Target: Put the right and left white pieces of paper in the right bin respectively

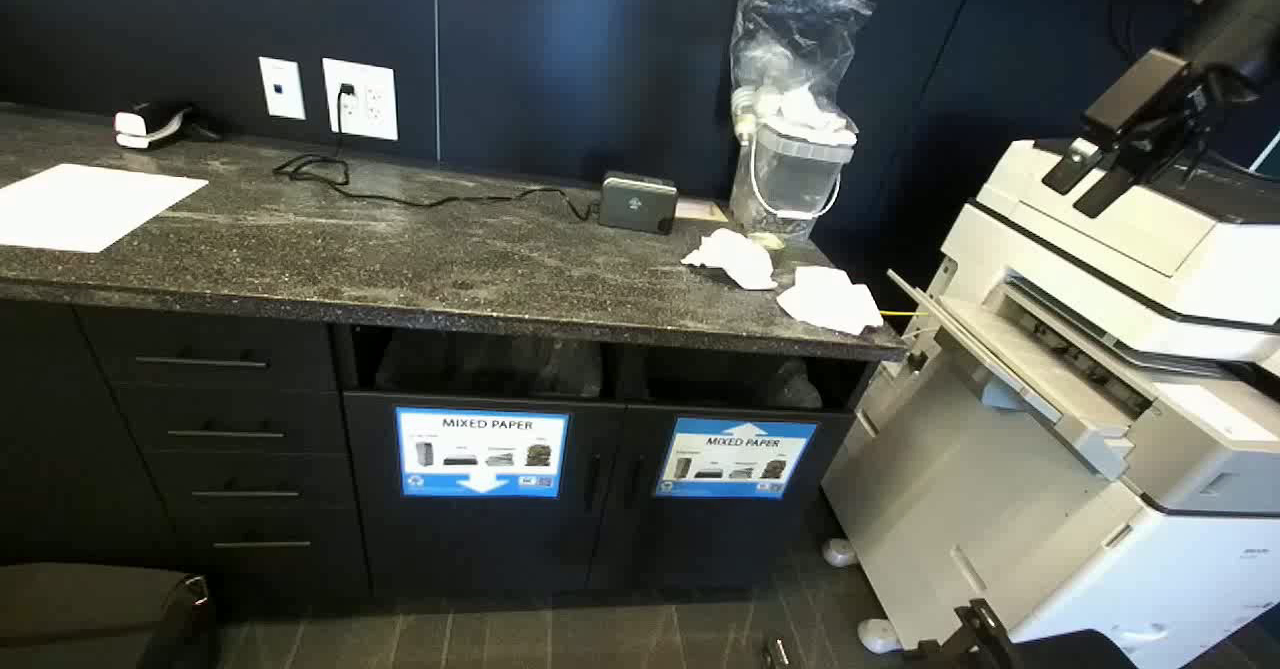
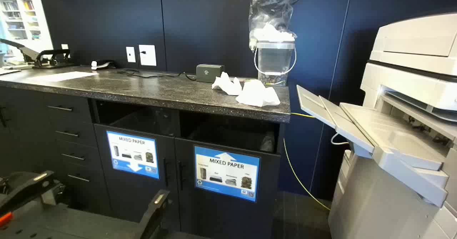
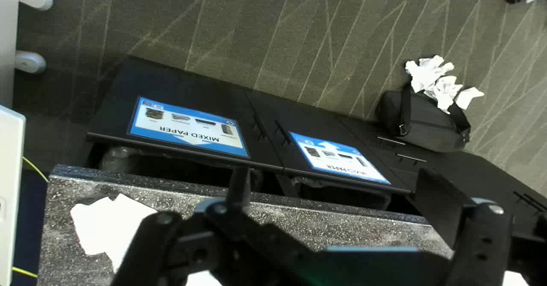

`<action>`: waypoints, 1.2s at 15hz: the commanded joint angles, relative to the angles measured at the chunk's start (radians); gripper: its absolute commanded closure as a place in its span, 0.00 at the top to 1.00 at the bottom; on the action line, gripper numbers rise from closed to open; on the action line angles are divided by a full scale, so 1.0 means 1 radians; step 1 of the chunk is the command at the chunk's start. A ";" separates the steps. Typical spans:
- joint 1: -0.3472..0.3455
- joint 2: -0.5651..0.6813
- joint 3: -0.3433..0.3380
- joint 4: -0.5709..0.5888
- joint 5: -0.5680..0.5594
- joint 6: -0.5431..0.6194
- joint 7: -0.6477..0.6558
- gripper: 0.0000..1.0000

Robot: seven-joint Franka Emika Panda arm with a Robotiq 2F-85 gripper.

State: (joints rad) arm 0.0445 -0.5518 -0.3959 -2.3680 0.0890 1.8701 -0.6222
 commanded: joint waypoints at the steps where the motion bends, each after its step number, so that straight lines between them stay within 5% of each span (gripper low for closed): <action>1: -0.039 0.009 0.032 0.007 0.020 -0.004 -0.018 1.00; 11: -0.047 0.041 0.067 -0.018 0.006 0.069 -0.019 1.00; 18: 0.009 0.160 0.115 -0.090 0.093 0.422 -0.074 1.00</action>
State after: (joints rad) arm 0.0376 -0.4534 -0.2989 -2.4473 0.1293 2.1504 -0.6561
